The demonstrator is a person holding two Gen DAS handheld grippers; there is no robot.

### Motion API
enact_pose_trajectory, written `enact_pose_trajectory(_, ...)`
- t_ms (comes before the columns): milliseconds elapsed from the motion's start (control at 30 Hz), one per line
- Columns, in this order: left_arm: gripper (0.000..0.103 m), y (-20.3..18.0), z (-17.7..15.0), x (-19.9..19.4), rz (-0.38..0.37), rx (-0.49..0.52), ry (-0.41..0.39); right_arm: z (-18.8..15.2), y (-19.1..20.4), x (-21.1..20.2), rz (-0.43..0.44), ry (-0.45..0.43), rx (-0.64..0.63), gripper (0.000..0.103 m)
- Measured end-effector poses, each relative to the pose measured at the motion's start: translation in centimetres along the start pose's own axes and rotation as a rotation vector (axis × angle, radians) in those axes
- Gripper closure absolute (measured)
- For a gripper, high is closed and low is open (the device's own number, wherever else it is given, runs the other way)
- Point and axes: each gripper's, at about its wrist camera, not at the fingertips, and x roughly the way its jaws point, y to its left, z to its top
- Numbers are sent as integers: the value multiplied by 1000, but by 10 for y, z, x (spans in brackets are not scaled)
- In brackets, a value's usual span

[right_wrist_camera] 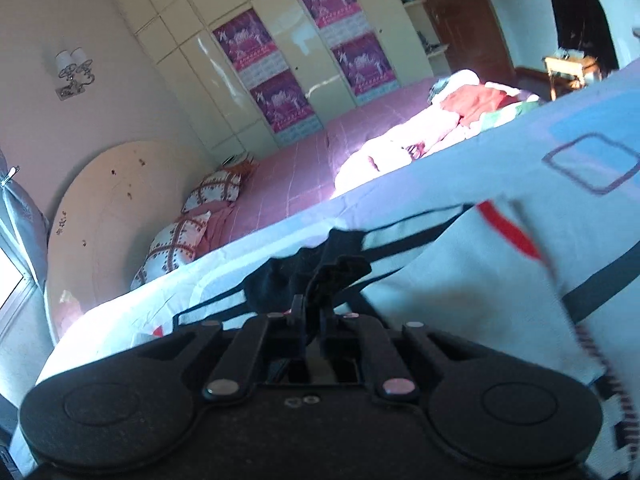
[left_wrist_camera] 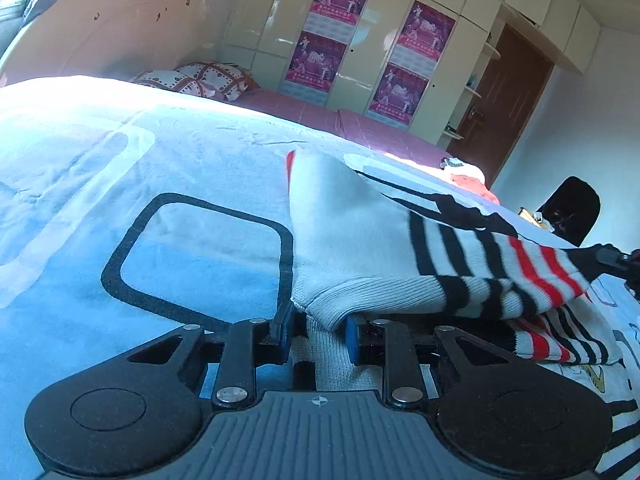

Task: Fold small clothes
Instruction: 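Lower the sleeve onto the body and open the left gripper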

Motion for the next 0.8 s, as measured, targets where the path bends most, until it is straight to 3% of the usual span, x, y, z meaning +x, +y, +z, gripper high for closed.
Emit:
enact_pose_trajectory(167, 78, -2, -1, 0, 3, 0, -1, -5, -28, -5, -57, 46, -4, 97)
enact_pose_trajectory(533, 78, 4, 0, -8, -18, 18, 22, -30, -45, 9, -81, 146, 19, 97)
enact_pose_trajectory(667, 78, 7, 6, -38, -16, 17, -31, -19, -41, -15, -75, 56, -17, 93)
enact_pose_trajectory(800, 78, -27, 29, -30, -77, 70, -60, -15, -19, -4, 2, 81, -113, 91)
